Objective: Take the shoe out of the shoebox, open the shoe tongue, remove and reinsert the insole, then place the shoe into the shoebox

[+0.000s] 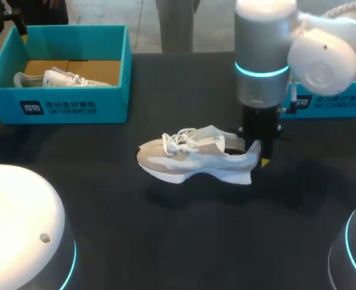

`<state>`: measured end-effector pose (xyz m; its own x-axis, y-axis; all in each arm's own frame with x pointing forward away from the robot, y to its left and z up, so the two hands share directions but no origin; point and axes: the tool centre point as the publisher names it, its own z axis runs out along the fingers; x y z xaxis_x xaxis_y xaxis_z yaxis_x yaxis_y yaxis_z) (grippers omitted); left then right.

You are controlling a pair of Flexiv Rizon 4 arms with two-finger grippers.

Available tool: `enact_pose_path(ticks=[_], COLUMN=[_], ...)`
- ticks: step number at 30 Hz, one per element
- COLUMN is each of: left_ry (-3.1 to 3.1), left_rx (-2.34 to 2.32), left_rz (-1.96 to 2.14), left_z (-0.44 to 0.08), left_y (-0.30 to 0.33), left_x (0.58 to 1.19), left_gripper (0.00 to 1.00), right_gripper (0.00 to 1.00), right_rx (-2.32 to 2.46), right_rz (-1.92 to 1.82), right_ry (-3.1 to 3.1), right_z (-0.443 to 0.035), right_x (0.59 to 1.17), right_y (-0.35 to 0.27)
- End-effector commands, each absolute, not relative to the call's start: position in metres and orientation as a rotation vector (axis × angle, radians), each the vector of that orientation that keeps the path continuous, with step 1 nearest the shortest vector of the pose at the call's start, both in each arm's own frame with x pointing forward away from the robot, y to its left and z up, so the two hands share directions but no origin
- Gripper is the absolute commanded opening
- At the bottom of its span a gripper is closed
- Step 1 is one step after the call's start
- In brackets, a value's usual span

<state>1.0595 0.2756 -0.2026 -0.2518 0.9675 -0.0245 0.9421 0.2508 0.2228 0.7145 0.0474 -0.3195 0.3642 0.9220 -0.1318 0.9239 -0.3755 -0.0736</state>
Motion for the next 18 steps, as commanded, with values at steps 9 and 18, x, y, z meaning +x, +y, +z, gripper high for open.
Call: enact_pose_path(ticks=[9, 18], left_ry=[2.357, 2.357], left_rx=[1.817, 1.817], left_rz=[0.246, 0.246], left_z=[-0.202, -0.202], left_y=[0.275, 0.275], left_x=[1.059, 1.059], left_gripper=[1.00, 1.00], right_gripper=[0.00, 0.00], right_rx=[2.547, 2.523], right_rz=[-0.243, -0.311], right_ry=[1.756, 1.744], right_z=[-0.364, -0.387], right_x=[0.718, 0.718], right_y=[0.056, 0.064])
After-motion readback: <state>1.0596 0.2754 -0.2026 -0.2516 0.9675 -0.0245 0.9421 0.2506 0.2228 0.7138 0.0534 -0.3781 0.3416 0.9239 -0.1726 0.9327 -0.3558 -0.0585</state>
